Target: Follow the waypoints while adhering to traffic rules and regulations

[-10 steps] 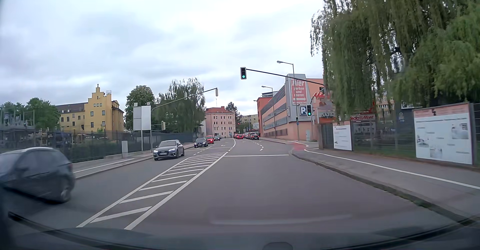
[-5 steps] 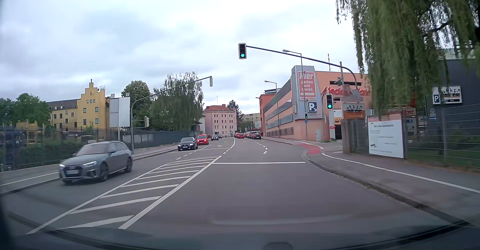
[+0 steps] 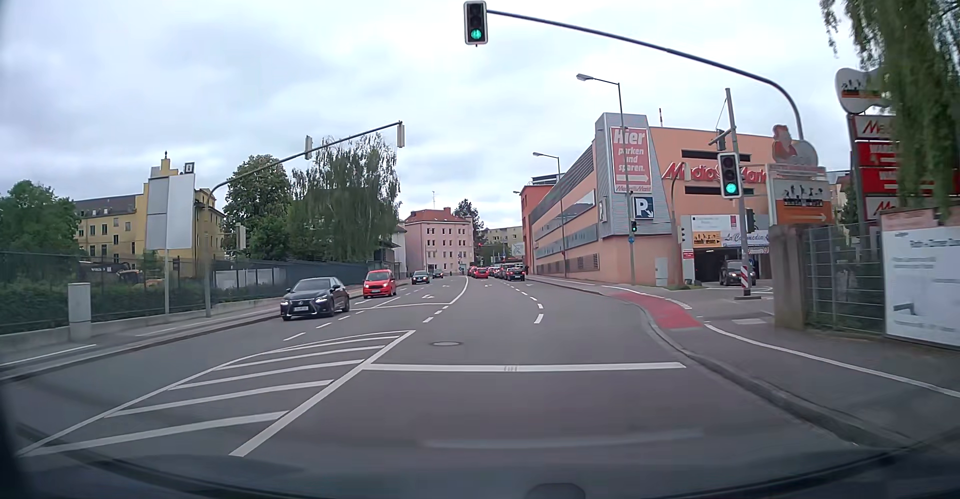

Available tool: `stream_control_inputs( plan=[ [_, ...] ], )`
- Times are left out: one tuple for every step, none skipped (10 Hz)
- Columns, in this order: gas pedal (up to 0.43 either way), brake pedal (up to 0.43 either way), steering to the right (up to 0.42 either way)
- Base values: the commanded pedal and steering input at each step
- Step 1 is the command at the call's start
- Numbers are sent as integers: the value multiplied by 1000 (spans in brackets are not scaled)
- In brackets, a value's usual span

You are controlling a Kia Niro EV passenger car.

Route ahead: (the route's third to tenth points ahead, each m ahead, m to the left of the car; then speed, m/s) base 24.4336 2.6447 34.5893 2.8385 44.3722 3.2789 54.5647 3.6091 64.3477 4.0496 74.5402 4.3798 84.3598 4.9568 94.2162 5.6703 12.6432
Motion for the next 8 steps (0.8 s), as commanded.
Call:
stream_control_inputs(
  plan=[
    [118,0,-6],
    [118,0,-7],
    [118,0,-7],
    [118,0,-8],
    [118,0,-8],
    [110,0,-8],
    [98,0,-9],
    [98,0,-9]
  ],
)
